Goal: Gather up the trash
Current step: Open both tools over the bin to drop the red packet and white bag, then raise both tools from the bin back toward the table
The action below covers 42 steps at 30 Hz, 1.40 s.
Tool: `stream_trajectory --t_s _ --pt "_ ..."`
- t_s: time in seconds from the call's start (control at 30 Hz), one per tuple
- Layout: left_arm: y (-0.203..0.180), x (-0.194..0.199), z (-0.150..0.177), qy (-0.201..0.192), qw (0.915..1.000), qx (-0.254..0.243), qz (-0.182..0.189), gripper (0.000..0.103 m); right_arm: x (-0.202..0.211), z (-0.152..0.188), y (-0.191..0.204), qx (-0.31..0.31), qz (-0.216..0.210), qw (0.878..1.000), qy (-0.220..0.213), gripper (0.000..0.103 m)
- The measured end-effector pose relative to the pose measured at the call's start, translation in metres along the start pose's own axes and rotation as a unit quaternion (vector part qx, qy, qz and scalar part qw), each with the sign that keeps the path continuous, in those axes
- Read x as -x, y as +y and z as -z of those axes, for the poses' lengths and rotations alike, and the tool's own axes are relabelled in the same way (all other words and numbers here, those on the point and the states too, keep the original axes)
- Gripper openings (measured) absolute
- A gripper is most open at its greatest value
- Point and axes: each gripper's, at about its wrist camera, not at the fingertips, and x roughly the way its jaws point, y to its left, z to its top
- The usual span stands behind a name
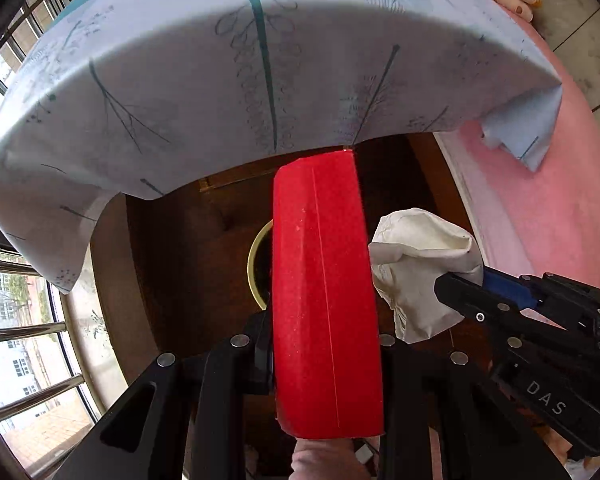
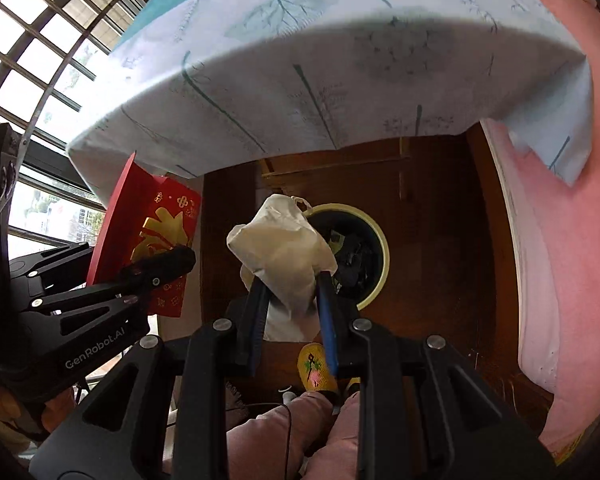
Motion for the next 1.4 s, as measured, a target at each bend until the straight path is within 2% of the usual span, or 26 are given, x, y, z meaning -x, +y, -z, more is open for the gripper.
stream_trajectory --t_s 0.13,0.37,0.47,0.53,0.57,0.6,0.63,0.67,0.7,0.8,1.03,1.2,1.4 --pt "-0.002 -0.06 0.0 0.011 0.9999 0.003 -0.007 0.026 -0.064 0.006 -0.028 -0.021 -0.001 1.0 0.018 0.021" --pt "0.0 -0.161 -0.001 0.031 0.9992 0.015 -0.018 0.027 -0.166 0.013 -0.067 -0.017 0.008 0.999 0.042 0.021" --pt "0.005 -0.193 0.0 0.039 0.9986 0.025 -0.025 0.032 -0.201 0.013 -0.079 -0.007 0.011 0.999 0.051 0.023" --pt "0.009 -0.208 0.002 0.045 0.998 0.031 -0.032 0.046 -0.22 0.015 -0.084 -0.005 0.013 0.998 0.056 0.025" --pt "0.011 -0.214 0.003 0.046 0.9978 0.033 -0.036 0.048 -0.227 0.015 -0.087 -0.006 0.013 0.998 0.058 0.028" --pt "0.014 -0.218 0.003 0.047 0.9976 0.035 -0.037 0.056 -0.233 0.015 -0.09 -0.009 0.012 0.998 0.061 0.028" --pt "0.015 -0.222 0.003 0.049 0.9973 0.037 -0.04 0.069 -0.238 0.015 -0.094 -0.01 0.01 0.998 0.062 0.028" --pt "0.017 -0.225 0.005 0.05 0.9971 0.038 -0.042 0.074 -0.242 0.016 -0.097 -0.011 0.013 0.998 0.063 0.029" --pt "0.019 -0.227 0.006 0.049 0.997 0.039 -0.044 0.08 -0.247 0.018 -0.1 -0.012 0.018 0.998 0.064 0.031" --pt "0.024 -0.23 0.012 0.045 0.9972 0.035 -0.049 0.084 -0.25 0.019 -0.104 -0.02 0.021 0.998 0.063 0.036" --pt "0.024 -0.214 0.011 0.035 0.9975 0.037 -0.049 0.084 -0.242 0.018 -0.108 -0.02 0.028 0.998 0.048 0.039" --pt "0.019 -0.183 0.008 0.028 0.9972 0.041 -0.055 0.084 -0.224 0.012 -0.108 -0.036 0.031 0.998 0.051 0.04" --pt "0.005 -0.125 0.001 0.015 0.9977 0.034 -0.057 0.084 -0.176 0.007 -0.101 -0.055 0.032 0.997 0.049 0.043"
